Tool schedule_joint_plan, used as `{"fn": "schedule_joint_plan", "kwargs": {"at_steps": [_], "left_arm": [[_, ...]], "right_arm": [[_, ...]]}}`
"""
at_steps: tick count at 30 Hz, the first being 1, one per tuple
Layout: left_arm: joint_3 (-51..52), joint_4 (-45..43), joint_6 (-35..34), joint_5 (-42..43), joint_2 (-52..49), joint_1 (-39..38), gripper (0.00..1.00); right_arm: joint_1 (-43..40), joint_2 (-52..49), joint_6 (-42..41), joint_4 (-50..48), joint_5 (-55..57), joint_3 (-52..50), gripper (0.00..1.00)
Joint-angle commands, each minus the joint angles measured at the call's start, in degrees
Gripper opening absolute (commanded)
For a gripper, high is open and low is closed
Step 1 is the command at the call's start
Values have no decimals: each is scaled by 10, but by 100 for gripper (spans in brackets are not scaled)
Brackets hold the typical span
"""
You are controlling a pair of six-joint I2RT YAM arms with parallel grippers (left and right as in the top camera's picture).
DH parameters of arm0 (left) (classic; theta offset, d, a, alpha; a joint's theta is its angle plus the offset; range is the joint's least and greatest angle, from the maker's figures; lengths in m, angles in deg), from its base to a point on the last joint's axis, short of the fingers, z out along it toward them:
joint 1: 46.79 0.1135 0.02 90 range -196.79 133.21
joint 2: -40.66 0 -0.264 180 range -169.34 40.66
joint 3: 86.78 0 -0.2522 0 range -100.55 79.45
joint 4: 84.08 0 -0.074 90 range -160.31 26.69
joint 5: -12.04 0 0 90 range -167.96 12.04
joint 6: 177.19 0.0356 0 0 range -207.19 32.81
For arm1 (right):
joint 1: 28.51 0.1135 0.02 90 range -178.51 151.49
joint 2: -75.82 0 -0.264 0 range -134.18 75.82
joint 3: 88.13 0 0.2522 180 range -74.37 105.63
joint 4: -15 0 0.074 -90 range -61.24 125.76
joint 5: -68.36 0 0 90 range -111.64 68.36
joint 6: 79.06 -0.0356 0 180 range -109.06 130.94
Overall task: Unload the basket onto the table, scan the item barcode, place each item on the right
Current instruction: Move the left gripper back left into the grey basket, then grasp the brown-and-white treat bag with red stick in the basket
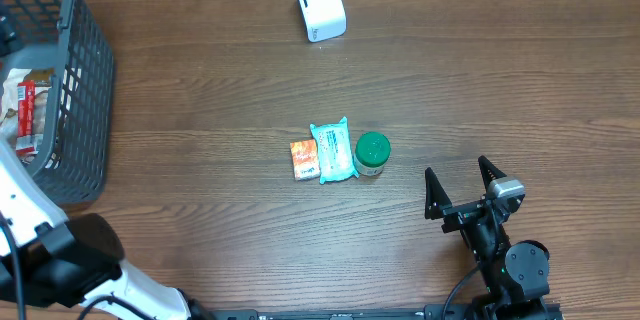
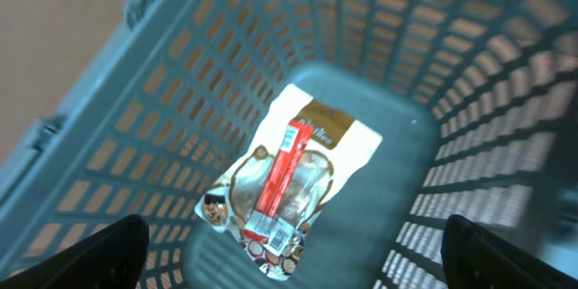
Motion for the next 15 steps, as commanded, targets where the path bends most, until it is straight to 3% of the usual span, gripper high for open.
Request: {"fn": "schedule_joint_plan", "kwargs": {"at_steps": [1,6,15], "left_arm": [[-3,-2,21,54,-38,28,94],[-3,-2,59,100,-90,39,93],[-3,-5,91,99,-176,38,97]], "right_arm": [[-3,5,0,-3,-1,-6,100],[-3,5,0,-3,-1,-6,100],[-3,5,0,-3,-1,-6,100]]}}
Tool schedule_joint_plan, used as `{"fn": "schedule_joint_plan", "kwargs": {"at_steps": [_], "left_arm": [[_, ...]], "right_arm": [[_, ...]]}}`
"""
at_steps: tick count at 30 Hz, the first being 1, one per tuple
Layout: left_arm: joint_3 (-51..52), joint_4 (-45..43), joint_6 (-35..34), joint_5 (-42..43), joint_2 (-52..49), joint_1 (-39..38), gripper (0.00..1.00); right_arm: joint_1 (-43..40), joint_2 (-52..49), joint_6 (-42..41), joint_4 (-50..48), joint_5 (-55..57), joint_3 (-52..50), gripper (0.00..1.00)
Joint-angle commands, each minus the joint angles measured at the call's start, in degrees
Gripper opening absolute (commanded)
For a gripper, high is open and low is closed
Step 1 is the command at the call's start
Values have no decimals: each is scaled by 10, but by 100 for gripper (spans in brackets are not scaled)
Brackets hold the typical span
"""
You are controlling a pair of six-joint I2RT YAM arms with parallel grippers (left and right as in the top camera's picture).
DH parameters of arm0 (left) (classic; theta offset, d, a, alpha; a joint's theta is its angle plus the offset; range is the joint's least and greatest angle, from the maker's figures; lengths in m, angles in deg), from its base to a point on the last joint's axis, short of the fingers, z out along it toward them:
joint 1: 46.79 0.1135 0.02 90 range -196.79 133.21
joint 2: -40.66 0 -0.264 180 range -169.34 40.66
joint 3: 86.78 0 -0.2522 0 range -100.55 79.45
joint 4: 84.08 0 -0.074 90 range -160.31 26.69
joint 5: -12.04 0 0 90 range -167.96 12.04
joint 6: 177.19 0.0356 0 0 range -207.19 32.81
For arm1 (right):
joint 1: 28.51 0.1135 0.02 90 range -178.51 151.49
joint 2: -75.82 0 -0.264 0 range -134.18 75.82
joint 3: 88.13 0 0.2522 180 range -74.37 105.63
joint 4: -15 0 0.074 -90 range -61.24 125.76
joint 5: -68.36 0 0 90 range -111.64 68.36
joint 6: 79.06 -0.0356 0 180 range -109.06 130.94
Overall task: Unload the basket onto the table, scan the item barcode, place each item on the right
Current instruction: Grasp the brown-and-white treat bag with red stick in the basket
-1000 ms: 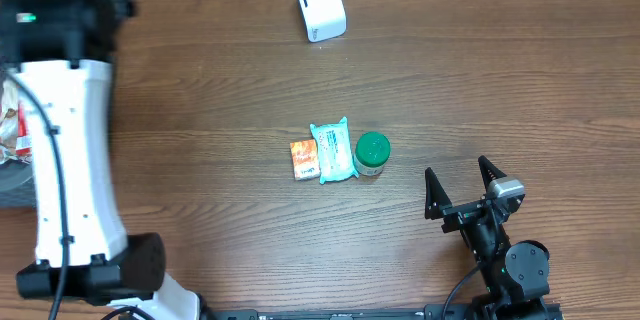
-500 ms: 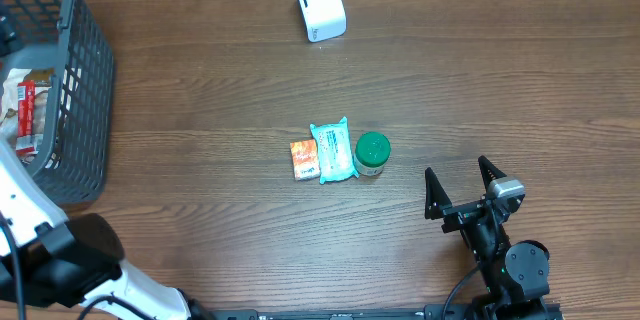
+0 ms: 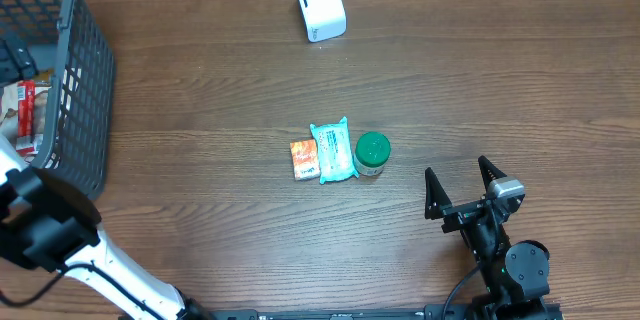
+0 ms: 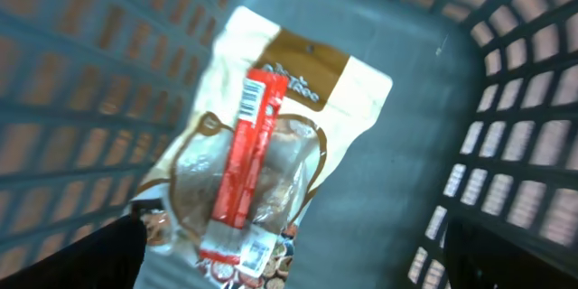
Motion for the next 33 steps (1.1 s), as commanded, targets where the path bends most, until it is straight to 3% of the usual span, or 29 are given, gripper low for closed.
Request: {"fn": "schedule_joint_plan", "kwargs": {"at_steps": [1,33], "left_arm": [[-3,-2,31,13,-30,-3,97],[0,-19,55,-15,-215,27,100]], "right_arm": [[-3,5,0,-3,-1,-6,100],[-3,5,0,-3,-1,-6,100]]}}
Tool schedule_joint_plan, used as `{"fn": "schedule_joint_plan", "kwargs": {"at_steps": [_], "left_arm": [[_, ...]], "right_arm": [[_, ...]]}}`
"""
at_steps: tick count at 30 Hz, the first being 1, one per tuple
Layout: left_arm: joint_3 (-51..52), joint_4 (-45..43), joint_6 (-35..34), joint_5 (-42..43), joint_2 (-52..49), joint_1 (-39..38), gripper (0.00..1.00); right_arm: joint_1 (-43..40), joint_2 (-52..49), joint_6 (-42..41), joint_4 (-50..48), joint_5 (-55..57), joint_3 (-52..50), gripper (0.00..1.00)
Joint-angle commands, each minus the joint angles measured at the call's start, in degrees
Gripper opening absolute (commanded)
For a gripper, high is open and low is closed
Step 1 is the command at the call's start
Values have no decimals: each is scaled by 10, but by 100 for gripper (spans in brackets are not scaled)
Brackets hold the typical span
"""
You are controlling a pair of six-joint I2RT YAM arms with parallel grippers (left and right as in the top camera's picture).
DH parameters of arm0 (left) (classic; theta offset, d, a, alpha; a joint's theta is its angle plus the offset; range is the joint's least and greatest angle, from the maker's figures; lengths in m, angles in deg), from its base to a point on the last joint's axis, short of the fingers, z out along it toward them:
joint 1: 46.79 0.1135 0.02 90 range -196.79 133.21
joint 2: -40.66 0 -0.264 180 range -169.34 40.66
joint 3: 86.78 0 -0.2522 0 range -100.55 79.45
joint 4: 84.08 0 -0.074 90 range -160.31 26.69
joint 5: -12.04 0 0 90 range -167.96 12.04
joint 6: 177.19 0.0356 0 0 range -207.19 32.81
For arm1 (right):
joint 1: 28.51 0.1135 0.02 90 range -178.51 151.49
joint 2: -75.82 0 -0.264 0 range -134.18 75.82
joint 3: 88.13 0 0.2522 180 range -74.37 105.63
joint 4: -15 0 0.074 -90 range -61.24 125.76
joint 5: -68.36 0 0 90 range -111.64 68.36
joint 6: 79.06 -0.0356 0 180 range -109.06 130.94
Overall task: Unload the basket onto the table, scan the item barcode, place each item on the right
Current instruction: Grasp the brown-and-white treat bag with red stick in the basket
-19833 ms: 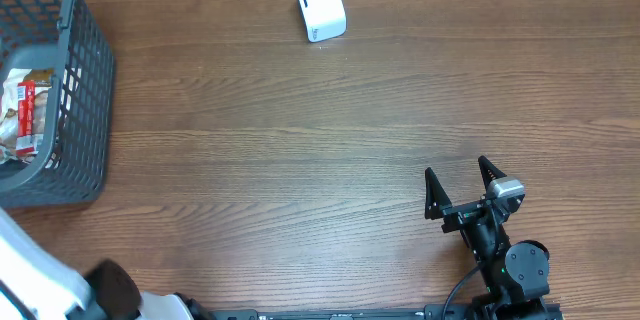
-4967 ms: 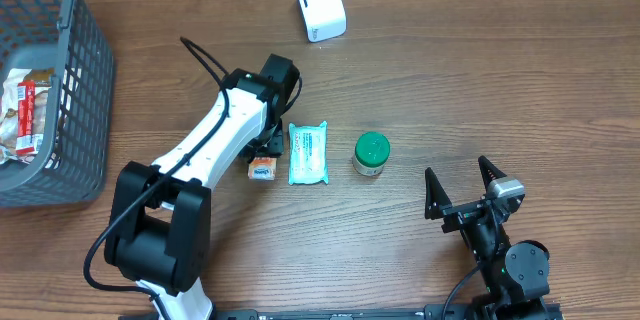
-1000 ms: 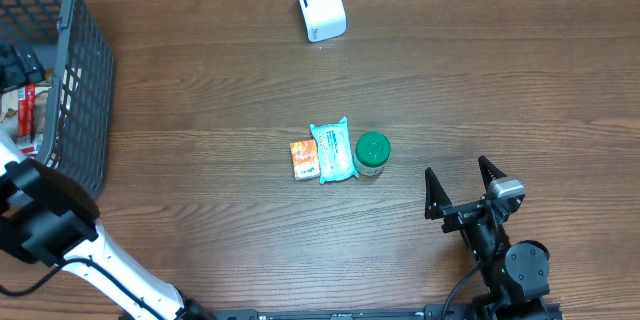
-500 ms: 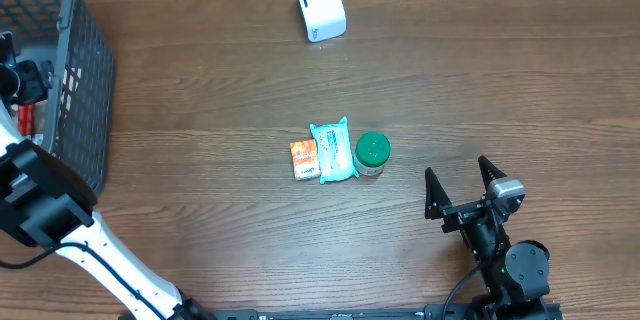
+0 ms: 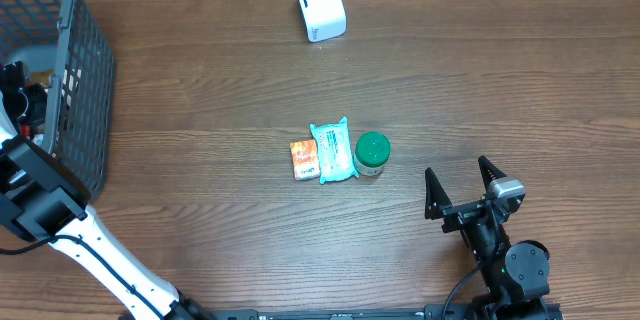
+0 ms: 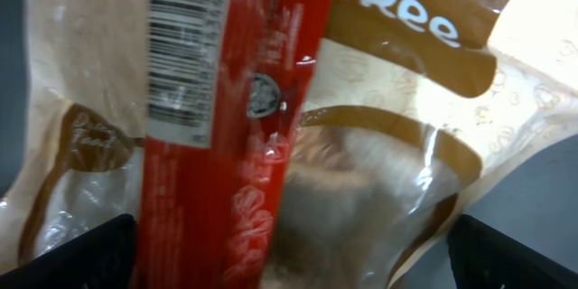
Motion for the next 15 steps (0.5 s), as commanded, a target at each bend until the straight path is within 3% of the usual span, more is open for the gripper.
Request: {"fn": "schedule_joint_plan", "kwargs": {"at_steps": [1,10,12,15], "left_arm": [[1,6,12,-5,-38,3,100],[2,19,6,0,-62,3,97],[3,19,6,8,-62,3,87],[3,20,6,12,-62,3,62]], "right_arm": [[-3,5,0,-3,-1,-6,100],[-3,5,0,-3,-1,-6,100],[-3,5,0,-3,-1,-6,100],[-3,5,0,-3,-1,-6,100]]}}
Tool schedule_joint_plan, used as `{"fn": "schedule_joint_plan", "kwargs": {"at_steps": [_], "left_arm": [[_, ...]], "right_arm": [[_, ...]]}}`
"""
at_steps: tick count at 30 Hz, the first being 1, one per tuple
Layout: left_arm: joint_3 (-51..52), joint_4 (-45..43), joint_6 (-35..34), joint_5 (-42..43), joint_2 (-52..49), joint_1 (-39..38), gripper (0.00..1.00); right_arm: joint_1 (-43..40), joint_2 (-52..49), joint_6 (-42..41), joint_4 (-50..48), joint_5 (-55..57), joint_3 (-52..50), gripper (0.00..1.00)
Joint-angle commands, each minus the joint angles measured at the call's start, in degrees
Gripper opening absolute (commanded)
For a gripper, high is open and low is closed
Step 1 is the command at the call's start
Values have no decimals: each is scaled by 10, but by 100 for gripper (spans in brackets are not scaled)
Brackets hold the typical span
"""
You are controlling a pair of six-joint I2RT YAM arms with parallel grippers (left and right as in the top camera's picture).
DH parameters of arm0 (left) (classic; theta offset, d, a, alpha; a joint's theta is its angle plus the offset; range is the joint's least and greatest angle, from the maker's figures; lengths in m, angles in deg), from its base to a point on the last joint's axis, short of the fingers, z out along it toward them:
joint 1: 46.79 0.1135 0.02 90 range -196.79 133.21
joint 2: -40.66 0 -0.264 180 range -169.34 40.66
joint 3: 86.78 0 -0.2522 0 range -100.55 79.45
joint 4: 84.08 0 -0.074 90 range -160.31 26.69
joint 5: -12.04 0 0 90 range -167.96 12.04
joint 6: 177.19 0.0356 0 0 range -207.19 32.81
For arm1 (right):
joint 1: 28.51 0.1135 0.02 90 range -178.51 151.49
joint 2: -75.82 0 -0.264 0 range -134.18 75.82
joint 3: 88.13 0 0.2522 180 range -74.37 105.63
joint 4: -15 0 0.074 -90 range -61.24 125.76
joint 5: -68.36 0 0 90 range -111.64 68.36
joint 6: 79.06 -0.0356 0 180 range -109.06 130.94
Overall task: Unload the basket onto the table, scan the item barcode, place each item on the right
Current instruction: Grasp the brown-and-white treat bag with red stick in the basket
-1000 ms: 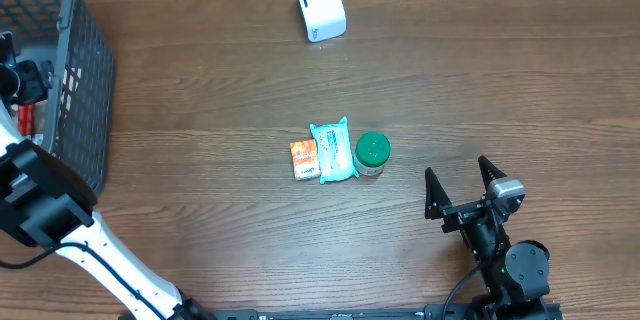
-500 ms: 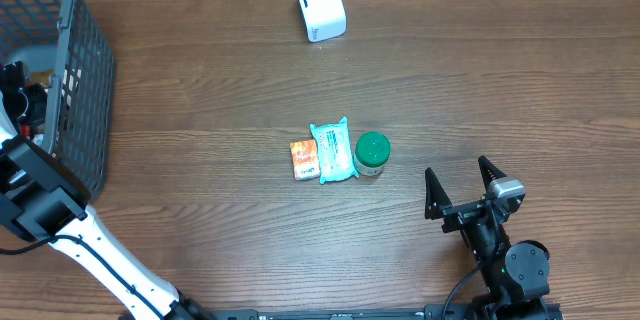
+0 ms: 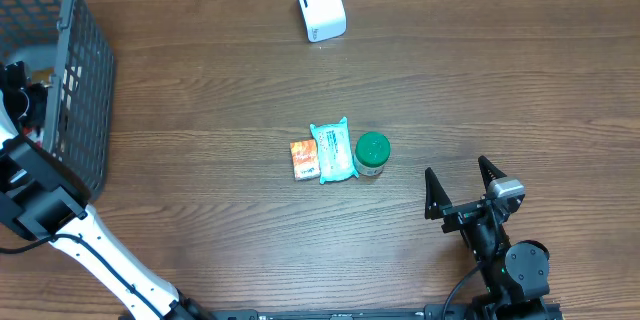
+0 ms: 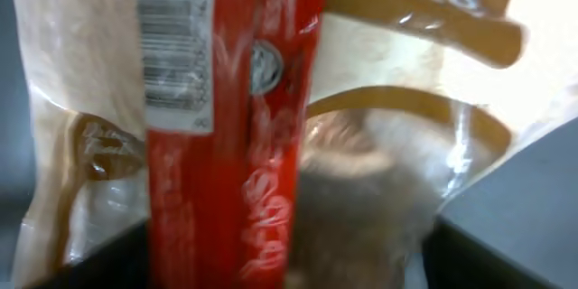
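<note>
Filling the left wrist view, a red stick packet (image 4: 226, 126) with a white barcode label lies on a cream and brown snack bag (image 4: 406, 99), blurred by closeness. My left gripper (image 4: 289, 266) is low inside the grey basket (image 3: 85, 70), open. Its dark fingers (image 4: 99, 257) stand on either side of the packet and the bag. My right gripper (image 3: 461, 188) rests open at the table's front right with nothing between its fingers. The white scanner (image 3: 320, 5) stands at the back centre.
At mid-table an orange packet (image 3: 304, 159), a light blue pack (image 3: 333, 150) and a green-lidded jar (image 3: 372, 153) lie side by side. The basket's mesh walls stand close around my left gripper at the far left edge.
My left gripper has come slightly closer to the red packet, and its fingers show a little further into the frame on both sides. The right arm has not moved.
My left gripper was open high over the basket, with the red packet and snack bag small below. Then it was lower inside the walls. Then it was right over the packet, and now it straddles packet and bag. The right arm and the table items stayed put.
</note>
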Motion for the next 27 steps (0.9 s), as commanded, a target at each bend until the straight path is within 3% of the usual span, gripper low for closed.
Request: {"fn": "schedule_joint_plan", "kwargs": {"at_steps": [1,2,6,8,11,18,27], "left_arm": [[15,9,9,5,-52,3,50],[15,10,8,8,-52,3,41],[15,16,-7,12,-52,3,30],[15,19,-13,17,-52,3,15],[15,22,-31,18,-49,3,4],[13,19,-59,18,0,3,4],[13,10,-115,18,136,3,5]], "right_arm": [[-3,5,0,-3,-1,-6,100],[-3,5,0,-3,-1,-6,100],[-3,5,0,-3,-1,-6,100],[-3,5,0,-3,-1,-6,100],[-3,5,0,-3,-1,-6,100],[-3,5,0,-3,-1,-6,100],[-3,5,0,-3,-1,-6,100]]}}
